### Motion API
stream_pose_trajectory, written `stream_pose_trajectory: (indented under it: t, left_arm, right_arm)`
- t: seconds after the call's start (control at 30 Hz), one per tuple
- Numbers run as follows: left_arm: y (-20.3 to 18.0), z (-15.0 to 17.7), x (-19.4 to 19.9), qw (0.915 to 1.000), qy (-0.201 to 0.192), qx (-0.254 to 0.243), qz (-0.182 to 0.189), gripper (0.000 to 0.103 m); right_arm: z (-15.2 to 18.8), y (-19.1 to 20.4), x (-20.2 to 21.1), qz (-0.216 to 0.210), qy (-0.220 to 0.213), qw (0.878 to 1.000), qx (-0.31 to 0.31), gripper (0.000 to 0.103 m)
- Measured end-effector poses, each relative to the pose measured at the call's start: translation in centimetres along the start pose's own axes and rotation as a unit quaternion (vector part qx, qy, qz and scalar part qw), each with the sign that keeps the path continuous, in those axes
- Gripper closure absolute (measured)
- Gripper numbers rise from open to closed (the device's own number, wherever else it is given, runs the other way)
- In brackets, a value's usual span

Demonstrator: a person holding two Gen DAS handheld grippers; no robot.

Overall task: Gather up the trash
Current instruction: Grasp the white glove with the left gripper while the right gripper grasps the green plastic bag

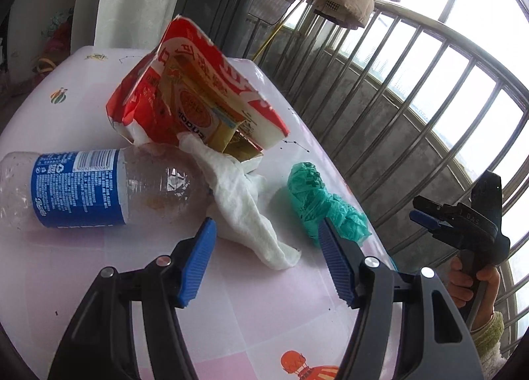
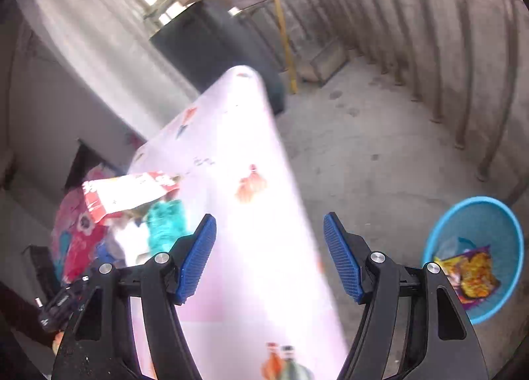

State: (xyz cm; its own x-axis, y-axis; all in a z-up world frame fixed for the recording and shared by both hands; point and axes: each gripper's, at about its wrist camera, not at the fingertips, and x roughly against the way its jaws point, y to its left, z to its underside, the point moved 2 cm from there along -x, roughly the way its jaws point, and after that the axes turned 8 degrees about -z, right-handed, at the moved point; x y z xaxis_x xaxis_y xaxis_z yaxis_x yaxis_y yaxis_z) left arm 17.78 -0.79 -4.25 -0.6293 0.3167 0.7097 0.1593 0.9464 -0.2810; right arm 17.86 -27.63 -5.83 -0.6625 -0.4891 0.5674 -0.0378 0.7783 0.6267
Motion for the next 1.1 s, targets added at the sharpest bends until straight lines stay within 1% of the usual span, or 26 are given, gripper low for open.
stream_pose_trajectory:
  t: [0.03,0.07,0.13,0.17,0.2,0.23,0.27,0.3,0.37,0.4,0.47,0.53,0.6,0.7,0.83,0.93,1.1]
  left_arm:
    - [0.1,0.1,-0.6,1.0,0.003,0.003,-0.001,0.042]
    - [0.1,0.1,-1.1,1.0,0.006,0.006,0.0,0.046]
    - [0.1,0.3,-2.2,0.9998,0.015,0.009,-0.014,0.051]
    - [0.1,0.4,-2.6,0.9996,0.02,0.011,-0.018,0.055]
    - [0.2,0.4,-3.0,0.9994,0.024,0.018,-0.014,0.059]
    - [0.3,0.4,-3.2,0.9993,0.027,0.026,-0.008,0.062]
    - [0.2,0.5,-3.5,0.9991,0.03,0.029,-0.003,0.068]
    - [0.1,0.5,-3.6,0.9992,0.031,0.027,0.0,0.071]
    - [-0.2,0.7,-3.7,0.9992,0.031,0.022,0.009,0.082]
    - [-0.2,0.8,-3.7,0.9992,0.033,0.02,0.014,0.087]
    - [-0.1,1.0,-3.6,0.9989,0.039,0.017,0.02,0.09]
    - [0.1,1.3,-3.3,0.9985,0.045,0.016,0.026,0.093]
    - [0.3,2.0,-2.7,0.9981,0.051,0.012,0.033,0.094]
    - [0.1,3.2,-1.3,0.9966,0.065,-0.001,0.051,0.094]
    - [-0.1,5.7,1.1,0.9932,0.087,-0.03,0.071,0.094]
    - [0.5,7.7,2.8,0.9893,0.111,-0.029,0.091,0.094]
    - [1.0,9.9,5.8,0.9844,0.132,-0.024,0.113,0.094]
  right_arm:
    - [0.1,0.8,-1.4,-0.008,0.012,1.0,0.0,0.038]
    - [0.1,1.6,-2.9,-0.018,0.026,0.999,0.003,0.038]
    - [0.3,4.0,-4.5,-0.026,0.044,0.999,0.01,0.038]
    - [0.5,5.8,-4.7,-0.029,0.053,0.998,0.011,0.038]
    - [0.7,6.6,-5.2,-0.037,0.064,0.997,0.011,0.038]
    - [1.6,7.2,-5.6,-0.045,0.073,0.996,0.009,0.038]
    - [1.8,7.5,-6.3,-0.05,0.081,0.995,0.008,0.038]
    - [2.0,7.9,-7.0,-0.05,0.088,0.995,0.01,0.038]
    - [2.0,8.7,-7.7,-0.044,0.097,0.994,0.017,0.038]
    - [2.1,8.9,-7.9,-0.041,0.099,0.994,0.02,0.042]
    - [2.5,8.9,-8.2,-0.044,0.107,0.993,0.019,0.051]
    - [2.7,8.7,-8.1,-0.055,0.109,0.992,0.01,0.055]
    - [3.1,8.5,-7.8,-0.064,0.112,0.992,0.001,0.059]
    - [3.8,8.3,-7.3,-0.072,0.119,0.99,-0.019,0.06]
    - [5.6,8.4,-6.1,-0.084,0.129,0.987,-0.038,0.061]
    - [7.2,8.7,-5.1,-0.087,0.138,0.985,-0.047,0.061]
    - [9.6,9.6,-3.6,-0.085,0.149,0.983,-0.058,0.061]
